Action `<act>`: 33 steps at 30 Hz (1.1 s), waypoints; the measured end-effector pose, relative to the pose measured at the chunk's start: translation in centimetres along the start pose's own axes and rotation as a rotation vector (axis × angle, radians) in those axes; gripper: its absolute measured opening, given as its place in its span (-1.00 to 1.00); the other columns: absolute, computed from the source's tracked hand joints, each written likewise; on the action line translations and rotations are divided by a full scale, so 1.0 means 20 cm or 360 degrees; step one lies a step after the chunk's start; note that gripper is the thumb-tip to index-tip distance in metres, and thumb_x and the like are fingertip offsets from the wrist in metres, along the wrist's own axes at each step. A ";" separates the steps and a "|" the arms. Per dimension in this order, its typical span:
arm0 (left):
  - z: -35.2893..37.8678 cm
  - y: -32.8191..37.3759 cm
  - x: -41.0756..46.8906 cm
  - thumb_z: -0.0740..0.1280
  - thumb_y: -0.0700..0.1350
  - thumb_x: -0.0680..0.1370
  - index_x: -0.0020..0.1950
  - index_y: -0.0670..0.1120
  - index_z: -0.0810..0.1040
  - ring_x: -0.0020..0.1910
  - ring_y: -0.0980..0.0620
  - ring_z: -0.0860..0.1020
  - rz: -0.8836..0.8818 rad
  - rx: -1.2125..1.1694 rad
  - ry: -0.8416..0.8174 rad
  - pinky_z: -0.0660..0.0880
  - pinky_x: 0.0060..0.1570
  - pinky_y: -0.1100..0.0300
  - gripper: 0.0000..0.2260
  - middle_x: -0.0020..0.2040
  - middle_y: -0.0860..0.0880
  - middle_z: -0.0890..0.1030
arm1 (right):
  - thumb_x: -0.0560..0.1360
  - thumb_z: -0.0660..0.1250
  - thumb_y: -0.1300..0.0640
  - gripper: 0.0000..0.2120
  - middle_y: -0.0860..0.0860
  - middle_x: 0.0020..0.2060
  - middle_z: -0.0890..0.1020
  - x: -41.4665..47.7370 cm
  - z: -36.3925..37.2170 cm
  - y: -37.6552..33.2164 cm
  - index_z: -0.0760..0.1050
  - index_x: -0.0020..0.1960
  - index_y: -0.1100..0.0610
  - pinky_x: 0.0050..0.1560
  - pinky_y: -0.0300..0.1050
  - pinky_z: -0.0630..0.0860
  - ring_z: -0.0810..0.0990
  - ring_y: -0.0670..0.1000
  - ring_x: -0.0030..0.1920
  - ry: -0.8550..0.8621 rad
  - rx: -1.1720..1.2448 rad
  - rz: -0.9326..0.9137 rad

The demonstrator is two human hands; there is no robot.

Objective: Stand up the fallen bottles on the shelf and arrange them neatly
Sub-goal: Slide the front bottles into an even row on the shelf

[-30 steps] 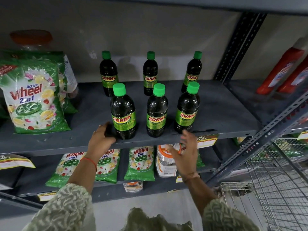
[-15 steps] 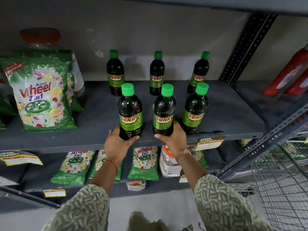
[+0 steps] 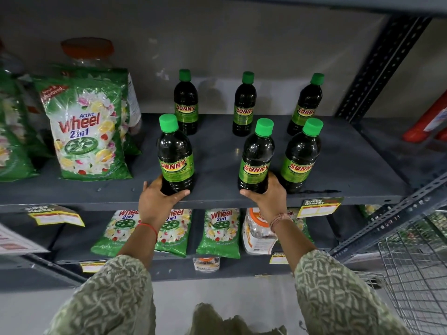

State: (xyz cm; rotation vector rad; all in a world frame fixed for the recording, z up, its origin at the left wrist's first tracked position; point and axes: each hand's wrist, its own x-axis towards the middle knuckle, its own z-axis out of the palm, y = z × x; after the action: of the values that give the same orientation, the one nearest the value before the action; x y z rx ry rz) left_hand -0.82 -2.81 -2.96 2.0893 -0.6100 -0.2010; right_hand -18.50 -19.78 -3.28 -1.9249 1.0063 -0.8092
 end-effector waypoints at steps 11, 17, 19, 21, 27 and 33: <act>-0.01 -0.05 0.03 0.52 -0.01 0.29 0.25 -0.07 0.47 0.15 -0.06 0.57 0.0013 -0.0101 -0.0037 0.43 0.09 0.20 -0.44 0.17 -0.11 0.63 | 0.22 0.55 0.11 -0.48 0.07 -0.04 0.59 -0.01 -0.01 -0.01 0.44 0.10 0.19 0.00 -0.18 0.41 0.52 0.01 -0.04 -0.0038 -0.0002 -0.0032; 0.00 -0.08 -0.08 0.43 0.15 0.32 0.46 -0.10 0.15 0.41 -0.18 0.31 0.0061 -0.0052 0.0232 0.28 0.40 -0.09 -0.18 0.39 -0.17 0.42 | 0.23 0.53 0.01 -0.30 0.15 0.14 0.57 -0.06 0.01 0.06 0.34 0.27 0.19 0.16 -0.03 0.48 0.52 0.11 0.16 0.0055 -0.0032 -0.0005; 0.03 -0.07 -0.20 0.20 0.29 0.40 0.41 -0.21 0.21 0.40 -0.22 0.32 0.0367 0.0232 0.0457 0.19 0.43 -0.09 -0.24 0.36 -0.27 0.42 | 0.31 0.48 0.03 -0.30 0.17 0.24 0.50 -0.12 0.02 0.09 0.28 0.35 0.19 0.22 -0.04 0.45 0.48 0.09 0.23 0.0125 -0.0010 -0.0047; 0.11 -0.03 -0.30 0.04 0.31 0.47 0.37 -0.25 0.23 0.34 -0.22 0.37 0.0779 0.0505 0.0398 0.20 0.39 -0.01 -0.28 0.30 -0.31 0.46 | 0.38 0.42 0.04 -0.40 0.23 0.23 0.46 -0.18 0.00 0.10 0.31 0.32 0.21 0.18 0.00 0.48 0.47 0.06 0.17 0.0276 -0.0027 -0.0141; 0.39 0.28 -0.33 0.38 0.16 0.37 0.46 -0.10 0.14 0.35 -0.15 0.42 0.0359 0.0031 -0.0256 0.42 0.24 0.08 -0.22 0.42 -0.14 0.39 | 0.23 0.38 -0.31 -0.15 0.31 0.28 0.24 -0.10 -0.21 0.18 0.20 0.31 0.15 0.23 0.04 0.35 0.31 0.29 0.26 0.0596 -0.0009 -0.0208; 0.58 0.45 -0.20 0.55 -0.21 0.23 0.41 -0.08 0.22 0.26 0.02 0.45 0.0070 -0.0351 -0.0320 0.32 0.19 0.26 -0.17 0.30 -0.10 0.51 | 0.10 0.60 -0.01 -0.01 0.12 0.29 0.38 0.14 -0.39 0.27 0.15 0.37 0.17 0.30 -0.02 0.37 0.38 0.10 0.31 0.0022 0.0128 -0.0006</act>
State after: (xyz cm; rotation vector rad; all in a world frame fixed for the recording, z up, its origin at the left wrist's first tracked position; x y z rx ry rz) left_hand -11.59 -13.51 -2.57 1.8544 -0.7191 -0.4374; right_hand -25.39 -26.95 -3.70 -1.8558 0.9643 -0.8531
